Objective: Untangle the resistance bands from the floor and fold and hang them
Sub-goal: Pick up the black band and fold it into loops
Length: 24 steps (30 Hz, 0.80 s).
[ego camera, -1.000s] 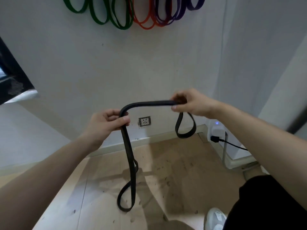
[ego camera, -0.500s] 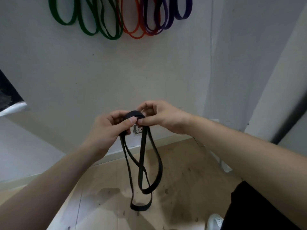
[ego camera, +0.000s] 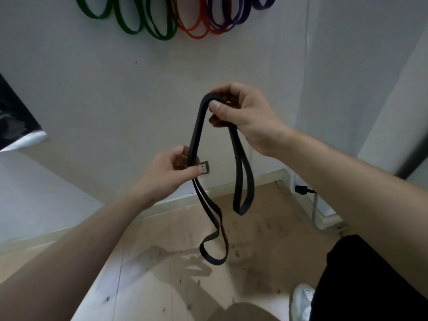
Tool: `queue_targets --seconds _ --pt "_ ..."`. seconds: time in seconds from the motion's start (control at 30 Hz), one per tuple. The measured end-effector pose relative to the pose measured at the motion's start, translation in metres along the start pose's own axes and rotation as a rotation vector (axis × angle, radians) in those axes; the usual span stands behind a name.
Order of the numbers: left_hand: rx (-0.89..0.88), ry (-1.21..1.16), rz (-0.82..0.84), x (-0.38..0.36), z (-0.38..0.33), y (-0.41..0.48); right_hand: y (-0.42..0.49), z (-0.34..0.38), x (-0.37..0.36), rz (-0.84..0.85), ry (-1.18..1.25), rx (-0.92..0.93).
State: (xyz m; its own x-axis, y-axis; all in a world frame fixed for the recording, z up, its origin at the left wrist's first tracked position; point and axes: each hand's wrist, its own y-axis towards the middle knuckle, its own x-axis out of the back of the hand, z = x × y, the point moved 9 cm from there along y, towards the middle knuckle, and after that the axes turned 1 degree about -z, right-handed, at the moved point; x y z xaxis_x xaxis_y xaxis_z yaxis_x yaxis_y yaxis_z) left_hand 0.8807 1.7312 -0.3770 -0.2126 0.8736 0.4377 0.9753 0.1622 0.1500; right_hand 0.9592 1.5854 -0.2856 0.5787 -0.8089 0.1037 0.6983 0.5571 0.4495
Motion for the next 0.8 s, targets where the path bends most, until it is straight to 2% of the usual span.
queue_targets --seconds 0.1,0.2,0.3,0.4,0.5,0.6,0.7,0.8 --pt "0.026 -0.004 -0.012 0.004 0.003 -0.001 0.002 -0.004 0.016 -0.068 0.098 -0.023" --pt "0.035 0.002 -0.006 0.010 0.005 -0.003 0.005 -0.020 0.026 -0.033 0.077 -0.071" --pt "0.034 -0.111 -0.087 0.028 0.004 -0.004 -0.001 -0.055 0.028 0.110 -0.057 -0.227" --pt "0.009 -0.212 -0.160 0.040 0.000 -0.004 -0.018 -0.087 0.013 0.362 -0.316 -0.356" --pt "-0.032 -0.199 -0.176 0.035 -0.007 -0.004 -0.035 -0.103 -0.011 0.532 -0.474 -0.397" --pt "-0.104 -0.106 -0.166 0.027 -0.017 -0.005 -0.032 -0.096 -0.027 0.500 -0.398 -0.357" --pt "-0.181 -0.031 -0.150 0.024 -0.027 -0.006 -0.019 -0.078 -0.034 0.371 -0.265 -0.227" --pt "-0.235 0.079 -0.193 0.028 -0.031 -0.008 -0.012 -0.067 -0.037 0.278 -0.282 -0.138"
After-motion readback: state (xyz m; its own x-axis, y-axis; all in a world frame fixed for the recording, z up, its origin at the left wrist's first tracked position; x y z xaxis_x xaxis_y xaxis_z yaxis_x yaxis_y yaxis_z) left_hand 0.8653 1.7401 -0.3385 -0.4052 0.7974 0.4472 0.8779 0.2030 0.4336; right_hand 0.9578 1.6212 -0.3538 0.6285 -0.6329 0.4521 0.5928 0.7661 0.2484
